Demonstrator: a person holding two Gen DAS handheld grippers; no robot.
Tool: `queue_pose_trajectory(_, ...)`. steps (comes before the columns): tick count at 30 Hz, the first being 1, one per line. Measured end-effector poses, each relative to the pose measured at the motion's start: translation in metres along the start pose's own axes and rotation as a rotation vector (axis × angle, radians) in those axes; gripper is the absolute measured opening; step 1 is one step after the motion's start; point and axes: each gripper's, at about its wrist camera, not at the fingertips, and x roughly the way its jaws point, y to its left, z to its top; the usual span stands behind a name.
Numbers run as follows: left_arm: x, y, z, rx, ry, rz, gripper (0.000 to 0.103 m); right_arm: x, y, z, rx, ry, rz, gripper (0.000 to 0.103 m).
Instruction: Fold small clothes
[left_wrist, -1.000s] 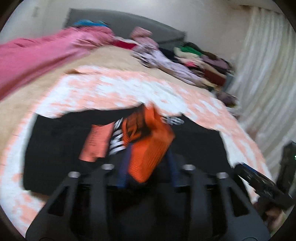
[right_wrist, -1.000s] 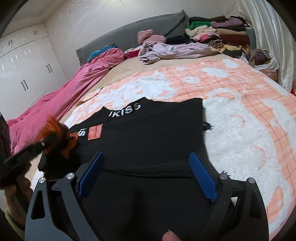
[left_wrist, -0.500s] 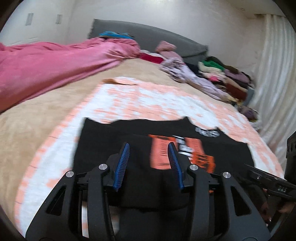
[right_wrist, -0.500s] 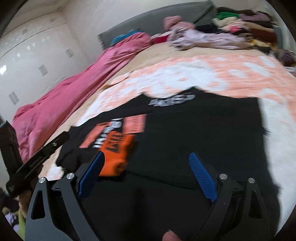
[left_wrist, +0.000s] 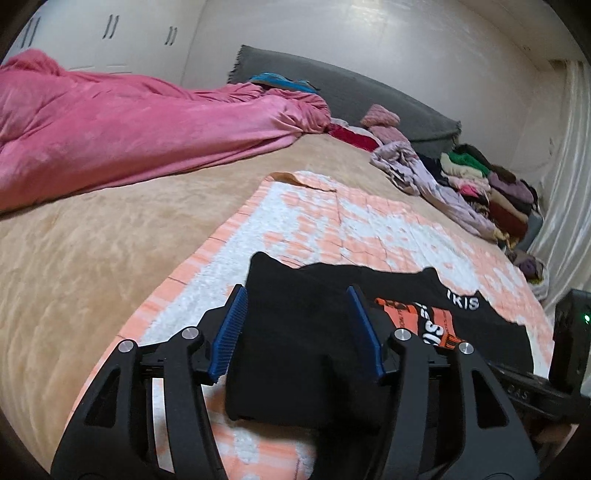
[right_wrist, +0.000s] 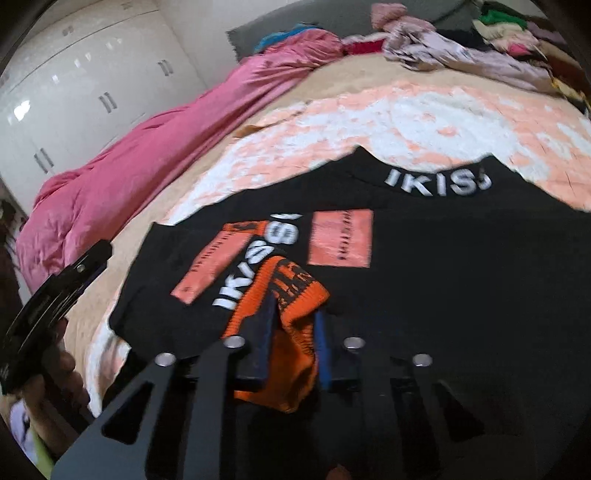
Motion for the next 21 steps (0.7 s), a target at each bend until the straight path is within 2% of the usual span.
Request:
queue_pose_trajectory(6,-0.008,0.004,0.001,-0.016,-0.033,0.009,0.049,-0.033,0.022,0.014,-0.074,-0.107,0.038,0.013)
queue_pose_trajectory(11,-0.010,0.005,0.001,-0.015,-0.046,0.018,0.050,-0.076,0.033,0.027,-0.152,-0.210,-0.002,0.013)
queue_pose_trajectory(16,-0.011,0.003,0.001,-0.005,-0.048,0.013,0.050,-0.114,0.011,0.039,-0.139,-0.269,-0.076,0.013)
queue_pose_trajectory(21,-0.009,-0.006,-0.003,0.027,-0.040,0.005,0.051,-0.129,-0.030,0.038,-0.097,-0.243,-0.194,0.013)
